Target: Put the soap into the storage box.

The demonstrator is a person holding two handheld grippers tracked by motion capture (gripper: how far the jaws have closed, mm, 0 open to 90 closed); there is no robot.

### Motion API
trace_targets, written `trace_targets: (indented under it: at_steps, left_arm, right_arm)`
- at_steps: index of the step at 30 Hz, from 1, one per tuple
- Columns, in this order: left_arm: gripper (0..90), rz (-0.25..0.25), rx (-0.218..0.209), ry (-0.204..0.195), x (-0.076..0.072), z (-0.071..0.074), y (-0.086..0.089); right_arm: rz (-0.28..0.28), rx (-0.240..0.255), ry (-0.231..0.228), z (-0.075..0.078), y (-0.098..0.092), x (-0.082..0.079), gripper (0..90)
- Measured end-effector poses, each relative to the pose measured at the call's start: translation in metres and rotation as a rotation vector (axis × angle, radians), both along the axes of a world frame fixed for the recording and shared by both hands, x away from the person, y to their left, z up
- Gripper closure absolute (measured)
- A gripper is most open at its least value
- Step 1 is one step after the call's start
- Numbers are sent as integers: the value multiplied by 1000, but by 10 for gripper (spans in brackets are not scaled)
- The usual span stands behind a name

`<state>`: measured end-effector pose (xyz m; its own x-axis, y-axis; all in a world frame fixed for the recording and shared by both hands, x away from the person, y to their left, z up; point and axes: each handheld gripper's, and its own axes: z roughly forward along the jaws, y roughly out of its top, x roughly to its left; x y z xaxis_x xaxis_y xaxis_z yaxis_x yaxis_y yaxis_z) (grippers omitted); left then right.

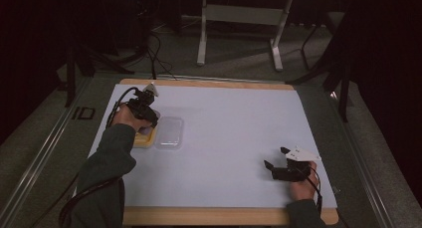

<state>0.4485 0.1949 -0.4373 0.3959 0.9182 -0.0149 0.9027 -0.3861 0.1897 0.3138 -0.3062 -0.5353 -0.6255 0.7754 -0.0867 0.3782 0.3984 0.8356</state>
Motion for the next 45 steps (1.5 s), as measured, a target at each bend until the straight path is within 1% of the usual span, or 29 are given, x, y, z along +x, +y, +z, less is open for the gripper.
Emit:
trace_targets:
  at_steps: [7, 13, 16, 19, 22, 24, 26, 30, 35, 45]
  left_arm:
    - [500, 39, -10, -15, 1, -1, 2]
    - [500, 78, -22, -15, 2, -3, 5]
    - [500, 81, -25, -15, 2, -4, 6]
    - [500, 105, -30, -19, 3, -5, 7]
    - [500, 124, -31, -7, 4, -7, 8]
    - [500, 124, -31, -7, 4, -7, 8]
    - [500, 151, -32, -4, 5, -9, 11]
    - [500, 168, -30, -3, 5, -10, 14]
    - [500, 206, -29, 9, 6, -14, 18]
    - [499, 241, -25, 22, 7, -21, 23]
  right_arm:
    - [-1, -1, 0, 0, 0, 0, 152]
    - [-1, 0, 1, 0, 0, 0, 152]
    - [0, 0, 0, 0, 0, 0, 151]
    - [-1, 0, 0, 0, 0, 0, 152]
    - [-1, 0, -1, 0, 0, 0, 152]
    - [-1, 0, 0, 0, 0, 0, 152]
    - [0, 0, -4, 0, 0, 0, 152]
    - [0, -1, -4, 0, 0, -1, 152]
    - [0, -4, -6, 0, 0, -1, 152]
    - [0, -3, -6, 0, 1, -1, 152]
